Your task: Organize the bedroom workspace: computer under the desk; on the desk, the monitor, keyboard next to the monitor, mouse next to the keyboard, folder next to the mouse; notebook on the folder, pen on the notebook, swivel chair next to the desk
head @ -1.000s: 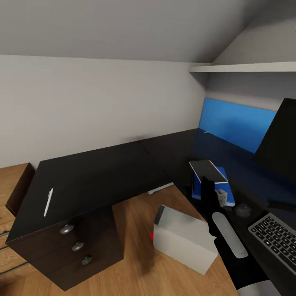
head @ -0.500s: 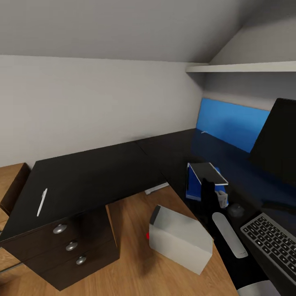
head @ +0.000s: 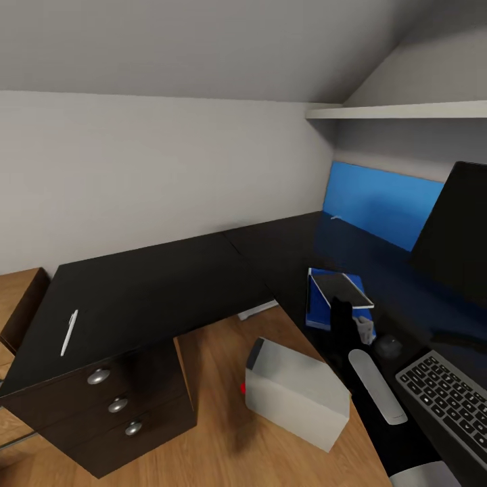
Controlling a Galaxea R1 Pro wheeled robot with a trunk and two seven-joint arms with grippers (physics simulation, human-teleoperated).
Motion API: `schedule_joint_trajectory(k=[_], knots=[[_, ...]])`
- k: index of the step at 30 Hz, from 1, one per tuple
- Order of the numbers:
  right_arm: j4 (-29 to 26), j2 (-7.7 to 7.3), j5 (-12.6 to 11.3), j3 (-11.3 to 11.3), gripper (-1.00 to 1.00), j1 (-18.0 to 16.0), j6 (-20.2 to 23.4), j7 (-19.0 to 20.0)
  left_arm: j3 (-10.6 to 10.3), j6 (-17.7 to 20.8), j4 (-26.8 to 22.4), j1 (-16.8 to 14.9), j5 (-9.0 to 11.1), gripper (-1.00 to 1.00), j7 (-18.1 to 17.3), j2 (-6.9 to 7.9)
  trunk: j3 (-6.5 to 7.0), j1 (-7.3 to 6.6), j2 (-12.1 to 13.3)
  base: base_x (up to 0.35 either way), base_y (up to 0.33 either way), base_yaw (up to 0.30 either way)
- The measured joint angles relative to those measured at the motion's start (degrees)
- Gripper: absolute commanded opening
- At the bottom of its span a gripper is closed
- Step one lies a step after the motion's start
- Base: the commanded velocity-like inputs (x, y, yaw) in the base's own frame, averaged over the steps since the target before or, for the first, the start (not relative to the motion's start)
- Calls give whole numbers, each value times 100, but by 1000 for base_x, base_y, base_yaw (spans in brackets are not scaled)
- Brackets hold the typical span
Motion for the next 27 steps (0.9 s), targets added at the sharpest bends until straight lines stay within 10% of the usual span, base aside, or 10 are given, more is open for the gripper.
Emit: schedule_joint_trajectory(k=[20, 21, 27], knots=[[3, -1, 4, -8, -100, 0, 1, -7, -9, 3, 0, 0, -3, 100, 3, -3, 0, 0, 0, 52, 0, 0], [3, -1, 5, -8, 100, 0, 1, -7, -9, 2, 0, 0, -2, 100, 3, -4, 0, 0, 0, 0, 0, 0], [2, -3, -8, -9, 100, 0, -4, 22, -9, 2, 0, 0, -2, 100, 3, -2, 0, 0, 0, 0, 0, 0]])
